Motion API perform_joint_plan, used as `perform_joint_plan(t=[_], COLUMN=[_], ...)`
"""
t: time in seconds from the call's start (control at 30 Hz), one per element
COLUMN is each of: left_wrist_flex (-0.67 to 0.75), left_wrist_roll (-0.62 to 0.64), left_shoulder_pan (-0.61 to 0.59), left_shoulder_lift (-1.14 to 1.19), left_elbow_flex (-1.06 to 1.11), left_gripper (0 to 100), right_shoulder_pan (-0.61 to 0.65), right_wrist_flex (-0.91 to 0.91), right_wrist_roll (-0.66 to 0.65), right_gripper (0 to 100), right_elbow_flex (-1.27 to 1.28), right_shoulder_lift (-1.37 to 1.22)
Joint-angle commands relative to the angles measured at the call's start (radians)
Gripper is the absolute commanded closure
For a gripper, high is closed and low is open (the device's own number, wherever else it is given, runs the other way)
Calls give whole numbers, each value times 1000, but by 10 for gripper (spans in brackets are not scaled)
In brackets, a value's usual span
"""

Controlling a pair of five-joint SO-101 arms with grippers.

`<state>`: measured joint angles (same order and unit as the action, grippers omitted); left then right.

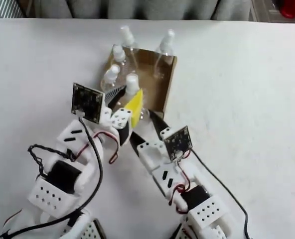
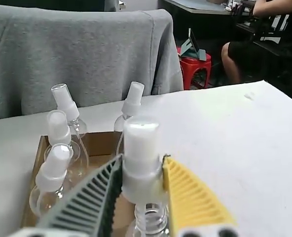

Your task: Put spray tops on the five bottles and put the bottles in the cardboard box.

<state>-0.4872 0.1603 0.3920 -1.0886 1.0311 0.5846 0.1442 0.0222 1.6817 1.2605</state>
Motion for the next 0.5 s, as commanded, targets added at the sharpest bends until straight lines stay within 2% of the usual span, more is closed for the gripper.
perform_joint_plan(t=[0.0, 0.27, 0.47], left_wrist_flex=[15, 15, 83], left_wrist_roll=[-6, -5, 86], left_shoulder_pan=[12, 56, 50], left_shoulder_lift=[-28, -25, -22], left_elbow_flex=[-5, -9, 5], left_gripper=[976, 958, 884], right_shoulder_pan=[-7, -7, -7], right_wrist_flex=[-1, -1, -1], right_wrist_roll=[-9, -9, -9], right_gripper=[982, 982, 982], right_elbow_flex=[12, 12, 12], right_shoulder_lift=[13, 13, 13])
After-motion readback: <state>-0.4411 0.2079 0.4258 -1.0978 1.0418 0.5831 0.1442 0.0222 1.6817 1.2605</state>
